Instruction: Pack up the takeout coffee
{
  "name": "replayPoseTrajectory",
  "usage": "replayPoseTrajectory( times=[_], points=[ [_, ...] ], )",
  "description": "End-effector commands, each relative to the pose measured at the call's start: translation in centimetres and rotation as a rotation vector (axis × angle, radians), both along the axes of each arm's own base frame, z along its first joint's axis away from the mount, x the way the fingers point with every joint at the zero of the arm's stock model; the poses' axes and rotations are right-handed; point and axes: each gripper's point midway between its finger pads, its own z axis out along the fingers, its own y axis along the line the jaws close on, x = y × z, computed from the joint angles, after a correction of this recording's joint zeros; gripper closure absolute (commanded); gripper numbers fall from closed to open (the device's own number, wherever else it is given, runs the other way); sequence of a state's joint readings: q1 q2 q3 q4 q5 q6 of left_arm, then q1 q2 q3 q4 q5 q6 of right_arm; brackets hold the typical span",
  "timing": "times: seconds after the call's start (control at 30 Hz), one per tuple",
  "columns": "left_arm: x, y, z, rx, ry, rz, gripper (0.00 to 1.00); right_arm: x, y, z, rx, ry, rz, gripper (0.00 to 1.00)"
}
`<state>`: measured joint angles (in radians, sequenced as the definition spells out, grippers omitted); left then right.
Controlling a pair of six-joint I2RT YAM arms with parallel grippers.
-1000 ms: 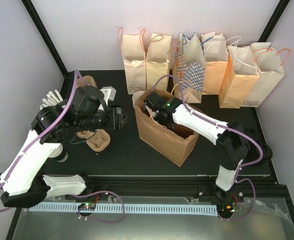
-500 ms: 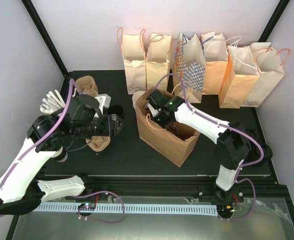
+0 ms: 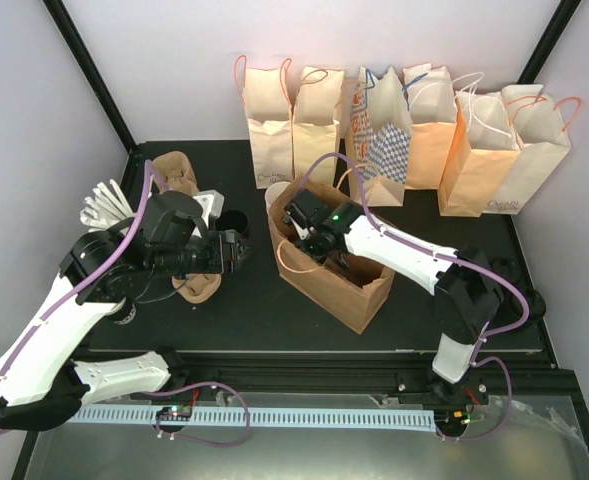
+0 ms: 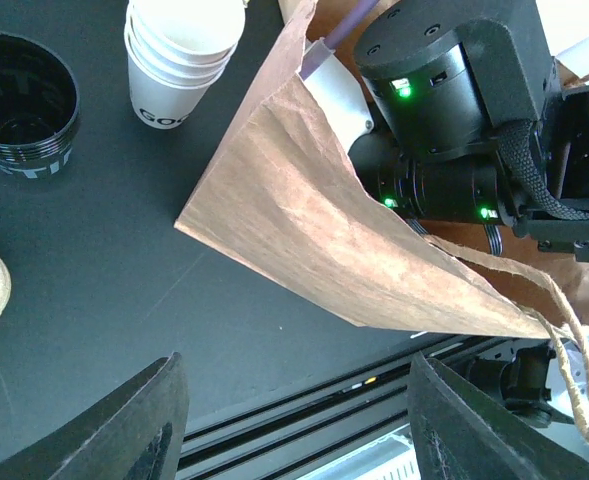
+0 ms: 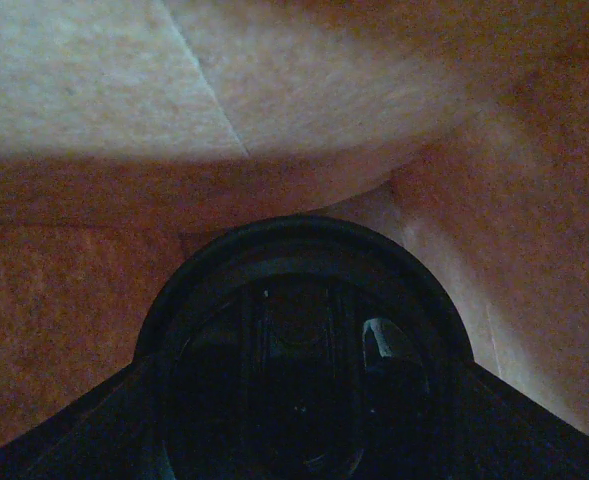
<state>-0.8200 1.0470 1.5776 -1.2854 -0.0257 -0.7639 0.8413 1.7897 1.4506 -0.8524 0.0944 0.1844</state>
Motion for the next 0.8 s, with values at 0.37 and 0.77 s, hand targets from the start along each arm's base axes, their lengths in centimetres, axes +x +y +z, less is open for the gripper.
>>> replayPoseTrajectory(
  times=[0.37,0.77],
  points=[
    [0.2,-0.3,0.7,-0.028,-0.03,-0.004,0.37,-2.7,-5.5,-3.4,-0.27,0.12,-0.053,0.23],
    [0.5,-1.2,0.3,-0.036,-0.022,-0.025,0.37,-1.5,-5.6,7.8,-0.146,-0.047,-0.101,0.0]
  ],
)
